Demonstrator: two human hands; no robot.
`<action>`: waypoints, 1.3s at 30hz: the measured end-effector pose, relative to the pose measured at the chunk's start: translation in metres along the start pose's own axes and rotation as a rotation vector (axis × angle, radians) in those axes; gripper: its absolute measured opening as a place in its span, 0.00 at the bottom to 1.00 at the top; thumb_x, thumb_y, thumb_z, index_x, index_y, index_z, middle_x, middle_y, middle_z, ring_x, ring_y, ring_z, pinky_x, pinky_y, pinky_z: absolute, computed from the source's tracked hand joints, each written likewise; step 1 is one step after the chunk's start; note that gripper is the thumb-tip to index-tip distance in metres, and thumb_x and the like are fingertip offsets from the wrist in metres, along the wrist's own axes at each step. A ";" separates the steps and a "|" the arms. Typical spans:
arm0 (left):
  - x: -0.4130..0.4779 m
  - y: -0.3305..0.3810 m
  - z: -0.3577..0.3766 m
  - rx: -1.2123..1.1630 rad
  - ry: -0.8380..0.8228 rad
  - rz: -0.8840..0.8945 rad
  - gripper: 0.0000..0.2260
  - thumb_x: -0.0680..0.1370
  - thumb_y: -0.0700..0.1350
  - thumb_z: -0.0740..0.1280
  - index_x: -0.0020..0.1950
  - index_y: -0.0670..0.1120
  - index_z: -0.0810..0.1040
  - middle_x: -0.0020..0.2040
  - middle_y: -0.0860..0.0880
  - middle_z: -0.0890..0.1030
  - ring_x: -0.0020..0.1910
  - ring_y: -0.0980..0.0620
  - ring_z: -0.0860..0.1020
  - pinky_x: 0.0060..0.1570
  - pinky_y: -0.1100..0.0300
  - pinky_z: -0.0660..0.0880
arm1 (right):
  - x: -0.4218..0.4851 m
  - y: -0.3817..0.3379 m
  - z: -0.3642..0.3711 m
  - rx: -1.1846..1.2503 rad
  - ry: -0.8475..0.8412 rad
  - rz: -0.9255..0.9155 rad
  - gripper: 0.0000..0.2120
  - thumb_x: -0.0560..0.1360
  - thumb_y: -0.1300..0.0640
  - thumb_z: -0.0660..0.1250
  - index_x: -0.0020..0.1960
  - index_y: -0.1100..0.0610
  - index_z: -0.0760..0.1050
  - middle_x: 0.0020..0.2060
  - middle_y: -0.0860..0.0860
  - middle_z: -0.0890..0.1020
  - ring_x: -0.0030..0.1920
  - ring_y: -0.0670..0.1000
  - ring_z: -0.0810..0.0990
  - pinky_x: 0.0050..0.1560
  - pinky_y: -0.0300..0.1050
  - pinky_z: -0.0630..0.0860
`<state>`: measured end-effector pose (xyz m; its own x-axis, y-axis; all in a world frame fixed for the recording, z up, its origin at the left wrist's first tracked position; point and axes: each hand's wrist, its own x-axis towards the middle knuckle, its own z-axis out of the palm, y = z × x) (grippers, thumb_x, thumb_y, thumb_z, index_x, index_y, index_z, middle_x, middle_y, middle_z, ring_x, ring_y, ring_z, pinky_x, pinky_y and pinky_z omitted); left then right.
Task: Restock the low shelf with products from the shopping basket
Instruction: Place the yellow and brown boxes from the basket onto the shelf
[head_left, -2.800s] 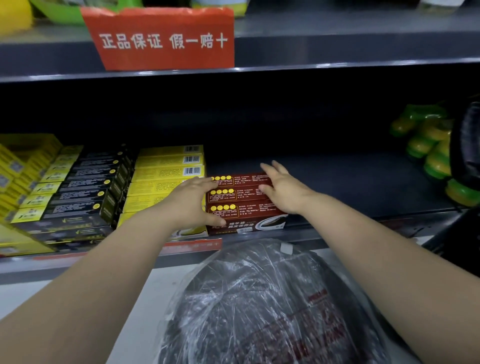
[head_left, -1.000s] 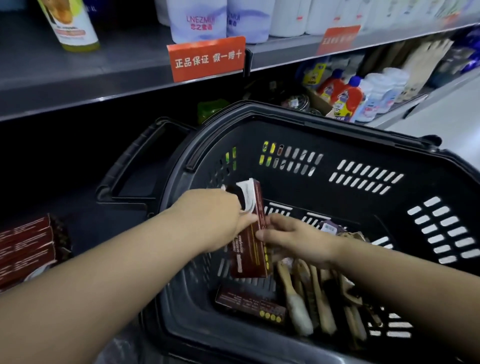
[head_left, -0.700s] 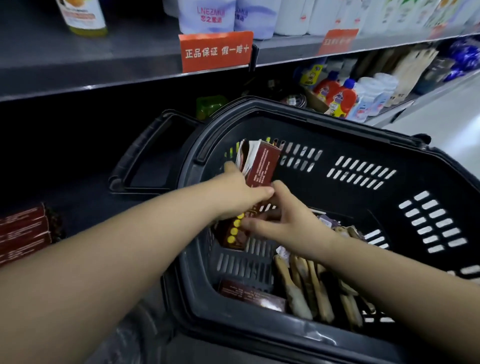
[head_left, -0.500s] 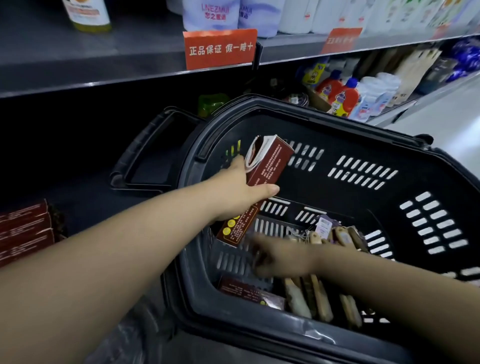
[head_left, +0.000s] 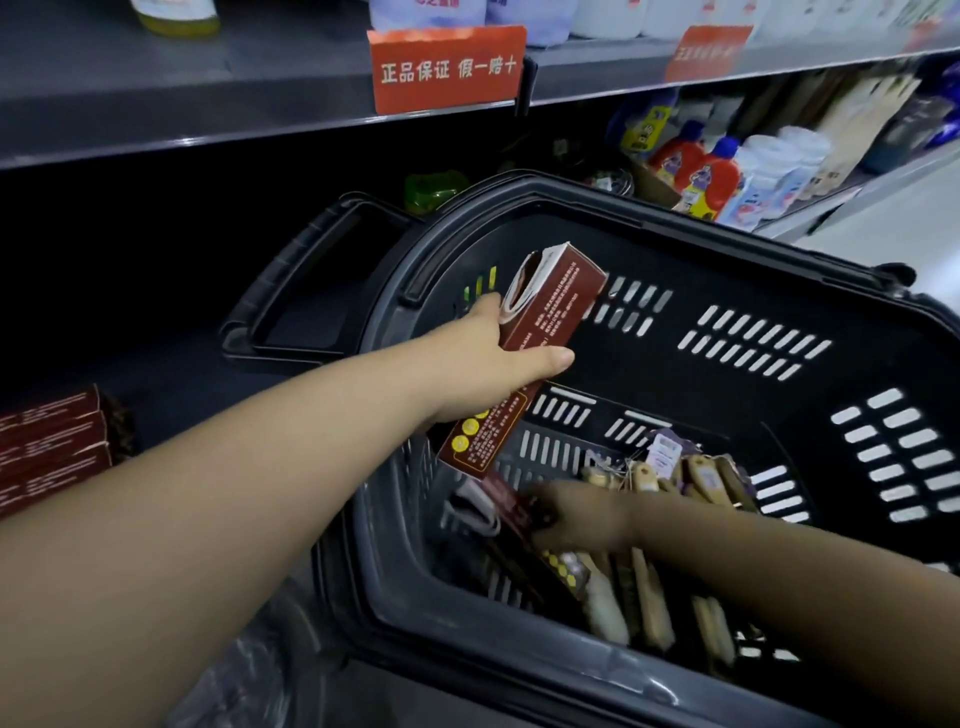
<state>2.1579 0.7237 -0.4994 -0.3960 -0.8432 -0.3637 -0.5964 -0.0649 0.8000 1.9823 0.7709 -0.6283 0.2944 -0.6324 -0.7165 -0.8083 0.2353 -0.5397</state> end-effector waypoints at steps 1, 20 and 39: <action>0.001 0.000 0.001 -0.005 0.005 -0.014 0.33 0.73 0.62 0.65 0.72 0.51 0.57 0.57 0.51 0.76 0.49 0.52 0.78 0.48 0.55 0.75 | -0.008 -0.006 -0.010 0.260 0.031 0.010 0.17 0.75 0.62 0.66 0.63 0.59 0.70 0.52 0.53 0.80 0.47 0.48 0.80 0.48 0.38 0.76; -0.096 -0.019 -0.081 -0.973 -0.086 0.148 0.19 0.61 0.49 0.71 0.50 0.46 0.81 0.42 0.45 0.85 0.38 0.49 0.84 0.42 0.54 0.81 | -0.123 -0.194 -0.011 0.614 0.779 -0.560 0.07 0.77 0.56 0.64 0.51 0.50 0.80 0.36 0.51 0.80 0.31 0.45 0.74 0.30 0.36 0.72; -0.152 -0.218 -0.173 -1.033 -0.102 -0.080 0.15 0.59 0.52 0.78 0.38 0.43 0.86 0.41 0.42 0.85 0.37 0.45 0.84 0.42 0.52 0.80 | -0.019 -0.329 0.068 0.342 0.186 -0.535 0.47 0.63 0.62 0.77 0.69 0.37 0.54 0.59 0.45 0.76 0.54 0.48 0.82 0.49 0.43 0.80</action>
<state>2.4687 0.7741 -0.5362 -0.4677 -0.7701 -0.4337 0.2455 -0.5846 0.7733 2.2768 0.7561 -0.4670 0.4929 -0.8367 -0.2389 -0.3583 0.0550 -0.9320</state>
